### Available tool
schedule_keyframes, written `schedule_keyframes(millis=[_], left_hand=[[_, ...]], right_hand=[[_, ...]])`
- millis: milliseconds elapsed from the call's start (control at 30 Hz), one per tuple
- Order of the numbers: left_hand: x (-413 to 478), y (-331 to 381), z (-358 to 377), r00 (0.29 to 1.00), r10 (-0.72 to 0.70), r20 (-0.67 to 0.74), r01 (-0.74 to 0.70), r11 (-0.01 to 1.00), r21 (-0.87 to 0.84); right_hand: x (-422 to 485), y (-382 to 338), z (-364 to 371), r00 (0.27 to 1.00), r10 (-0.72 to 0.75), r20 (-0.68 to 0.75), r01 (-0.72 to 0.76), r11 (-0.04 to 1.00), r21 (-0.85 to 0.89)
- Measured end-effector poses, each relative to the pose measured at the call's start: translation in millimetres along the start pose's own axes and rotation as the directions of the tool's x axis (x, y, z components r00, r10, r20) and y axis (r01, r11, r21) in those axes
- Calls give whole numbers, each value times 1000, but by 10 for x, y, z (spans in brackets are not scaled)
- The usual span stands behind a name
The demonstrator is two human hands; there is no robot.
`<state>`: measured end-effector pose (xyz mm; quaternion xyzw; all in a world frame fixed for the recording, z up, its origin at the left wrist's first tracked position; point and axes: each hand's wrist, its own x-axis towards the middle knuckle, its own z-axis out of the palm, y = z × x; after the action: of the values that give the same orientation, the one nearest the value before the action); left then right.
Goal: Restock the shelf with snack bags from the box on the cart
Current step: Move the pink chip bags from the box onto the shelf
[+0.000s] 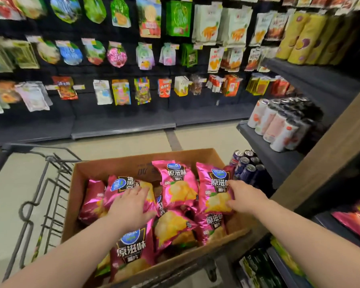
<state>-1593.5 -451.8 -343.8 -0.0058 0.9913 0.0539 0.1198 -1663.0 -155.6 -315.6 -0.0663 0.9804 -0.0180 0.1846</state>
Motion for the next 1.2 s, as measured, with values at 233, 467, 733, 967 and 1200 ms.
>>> schedule_keyframes(millis=[233, 467, 733, 967, 1200], left_hand=[[652, 407, 147, 993, -42, 115, 51, 996, -75], [1031, 595, 294, 967, -186, 176, 227, 942, -247], [1379, 747, 440, 895, -370, 250, 442, 654, -614], [1573, 716, 576, 790, -492, 366, 559, 332, -760], [1570, 665, 629, 774, -466, 429, 575, 233, -784]], right_hand=[[754, 336, 198, 998, 12, 67, -24, 982, 188], [1117, 459, 536, 983, 95, 158, -165, 841, 515], [1194, 593, 811, 940, 138, 313, -336, 545, 768], [1195, 613, 864, 921, 127, 367, -381, 487, 786], [1105, 569, 908, 913, 150, 379, -403, 471, 784]])
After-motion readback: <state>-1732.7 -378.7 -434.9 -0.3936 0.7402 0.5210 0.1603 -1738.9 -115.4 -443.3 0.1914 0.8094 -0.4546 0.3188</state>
